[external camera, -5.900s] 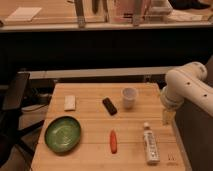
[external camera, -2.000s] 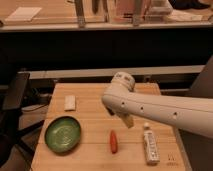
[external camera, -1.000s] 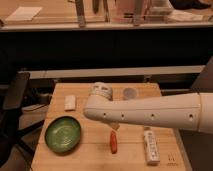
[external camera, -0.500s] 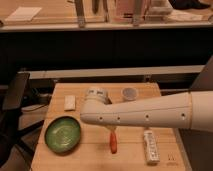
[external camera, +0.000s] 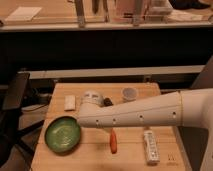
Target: Drag the ceramic bowl in a circle
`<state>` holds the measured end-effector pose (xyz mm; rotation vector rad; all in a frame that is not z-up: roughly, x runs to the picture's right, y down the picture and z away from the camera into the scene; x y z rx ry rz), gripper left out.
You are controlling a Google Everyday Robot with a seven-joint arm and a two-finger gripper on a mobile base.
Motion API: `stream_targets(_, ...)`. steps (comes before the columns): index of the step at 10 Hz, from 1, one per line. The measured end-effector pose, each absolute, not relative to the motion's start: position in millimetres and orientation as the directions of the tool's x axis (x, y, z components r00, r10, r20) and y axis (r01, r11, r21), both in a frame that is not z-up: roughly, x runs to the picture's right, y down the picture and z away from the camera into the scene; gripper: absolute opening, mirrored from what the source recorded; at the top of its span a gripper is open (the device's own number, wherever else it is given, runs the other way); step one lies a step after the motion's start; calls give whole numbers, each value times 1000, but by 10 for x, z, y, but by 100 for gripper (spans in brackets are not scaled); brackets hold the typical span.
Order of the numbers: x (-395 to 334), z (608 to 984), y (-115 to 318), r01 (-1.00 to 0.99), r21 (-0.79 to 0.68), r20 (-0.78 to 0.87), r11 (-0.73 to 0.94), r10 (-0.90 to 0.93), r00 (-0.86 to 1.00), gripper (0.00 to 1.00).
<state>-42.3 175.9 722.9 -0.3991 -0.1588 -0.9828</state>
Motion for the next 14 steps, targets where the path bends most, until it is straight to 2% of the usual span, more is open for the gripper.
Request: stream_targets(14,-812,7663,2071,922,-184,393,341,-834,387,80)
